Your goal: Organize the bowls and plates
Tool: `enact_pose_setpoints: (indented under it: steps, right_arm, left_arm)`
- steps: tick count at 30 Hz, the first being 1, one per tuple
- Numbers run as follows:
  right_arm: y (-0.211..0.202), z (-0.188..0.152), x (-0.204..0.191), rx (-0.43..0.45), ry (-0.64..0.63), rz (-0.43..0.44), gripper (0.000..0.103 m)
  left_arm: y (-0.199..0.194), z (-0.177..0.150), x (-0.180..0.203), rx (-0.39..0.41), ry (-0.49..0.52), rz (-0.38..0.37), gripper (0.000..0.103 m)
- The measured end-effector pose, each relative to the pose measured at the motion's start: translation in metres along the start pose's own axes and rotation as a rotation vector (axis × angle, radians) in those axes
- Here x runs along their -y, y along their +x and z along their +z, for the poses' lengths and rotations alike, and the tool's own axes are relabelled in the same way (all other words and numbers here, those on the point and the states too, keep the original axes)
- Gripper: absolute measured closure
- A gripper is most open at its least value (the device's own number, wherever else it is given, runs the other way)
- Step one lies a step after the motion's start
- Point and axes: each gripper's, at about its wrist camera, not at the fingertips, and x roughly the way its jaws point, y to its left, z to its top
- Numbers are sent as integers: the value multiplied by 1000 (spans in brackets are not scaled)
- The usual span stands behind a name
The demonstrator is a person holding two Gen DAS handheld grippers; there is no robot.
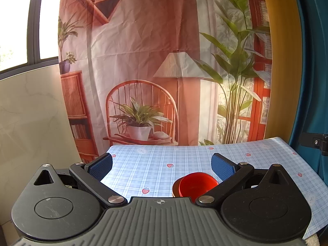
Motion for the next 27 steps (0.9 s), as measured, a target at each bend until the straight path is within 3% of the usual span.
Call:
enact_pose_setpoints:
  steps: [27]
  right_arm:
    - [3,-1,3,-4,4,1,0]
  left_arm:
    - [1,-3,-4,-8,-15,6,0]
